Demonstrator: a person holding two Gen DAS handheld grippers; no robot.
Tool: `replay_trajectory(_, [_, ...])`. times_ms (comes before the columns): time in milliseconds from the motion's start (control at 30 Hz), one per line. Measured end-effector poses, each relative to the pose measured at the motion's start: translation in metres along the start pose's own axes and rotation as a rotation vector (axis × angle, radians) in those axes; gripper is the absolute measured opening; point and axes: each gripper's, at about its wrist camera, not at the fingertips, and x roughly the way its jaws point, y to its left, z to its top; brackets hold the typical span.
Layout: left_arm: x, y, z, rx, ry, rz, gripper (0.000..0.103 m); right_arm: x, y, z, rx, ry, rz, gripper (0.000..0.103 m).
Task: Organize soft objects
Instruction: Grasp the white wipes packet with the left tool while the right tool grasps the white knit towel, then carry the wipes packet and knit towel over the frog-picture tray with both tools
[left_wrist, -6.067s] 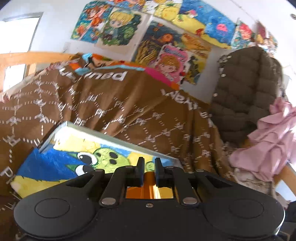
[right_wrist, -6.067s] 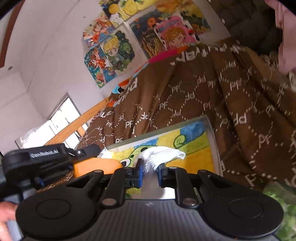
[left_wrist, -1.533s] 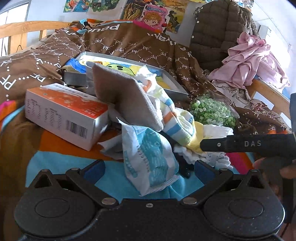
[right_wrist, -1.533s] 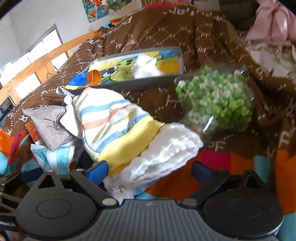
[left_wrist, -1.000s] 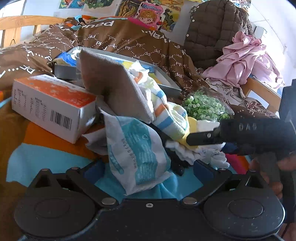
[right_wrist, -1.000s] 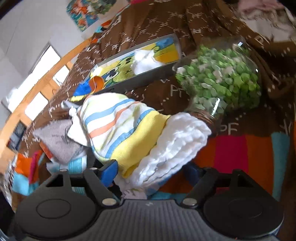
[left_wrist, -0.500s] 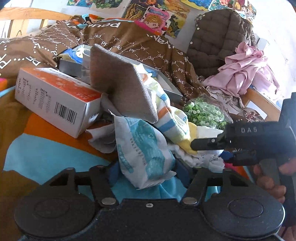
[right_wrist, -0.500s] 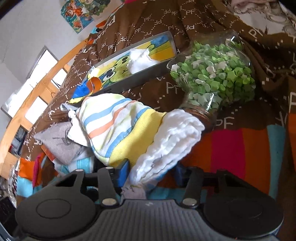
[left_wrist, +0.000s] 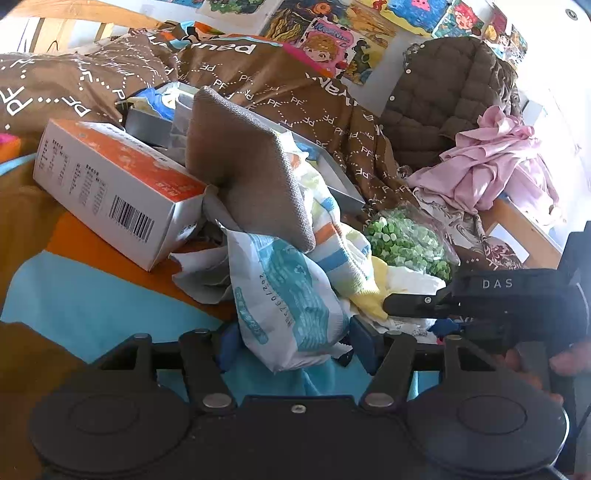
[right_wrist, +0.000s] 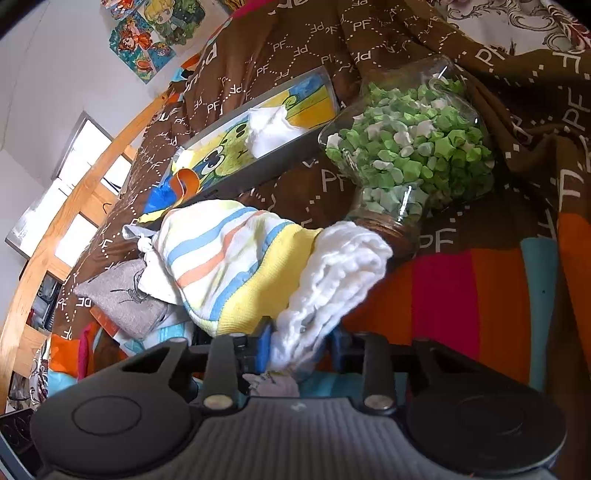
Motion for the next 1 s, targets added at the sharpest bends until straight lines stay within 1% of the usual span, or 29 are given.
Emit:
replay_trajectory(33, [0.000,0.000,0.000,0.002,0.001,0.001,0.056,-0.001,0.000,0.000,0.003,-0.005,-0.002,0.025])
replay_trajectory(100, [0.000,-0.001,-0.001,0.004,-0.001,0.001,0.048,-0.003,-0.001,0.000,0.008,-0.010,-0.003,0.021])
replay_trajectory(133, [-0.001,-0.002,-0.001,0.005,-0.004,-0.001,0.048,-0.004,-0.001,0.000,0.008,-0.013,-0.005,0.021])
replay_trajectory(200, [-0.002,-0.002,-0.001,0.013,-0.010,-0.006,0.043,-0.006,0.000,-0.001,0.005,-0.018,-0.014,0.019])
replay_trajectory(333, [-0.005,-0.008,-0.003,0.048,-0.019,0.000,0.039,-0.008,0.001,-0.002,-0.006,-0.028,-0.032,0.016])
replay_trajectory(400, [-0.008,-0.013,-0.004,0.069,-0.023,0.003,0.036,-0.009,0.002,-0.003,-0.014,-0.035,-0.039,0.016])
replay_trajectory(700, [-0.023,-0.033,-0.012,0.126,-0.042,0.002,0.033,-0.023,0.005,-0.005,-0.034,-0.095,-0.058,0.014])
replay_trajectory(867, [-0.034,-0.044,-0.017,0.130,-0.063,-0.004,0.033,-0.040,0.012,-0.007,-0.084,-0.180,-0.074,0.013])
replay_trajectory(1000, [-0.042,-0.052,-0.023,0.121,-0.073,-0.008,0.033,-0.048,0.012,-0.006,-0.085,-0.218,-0.064,0.013])
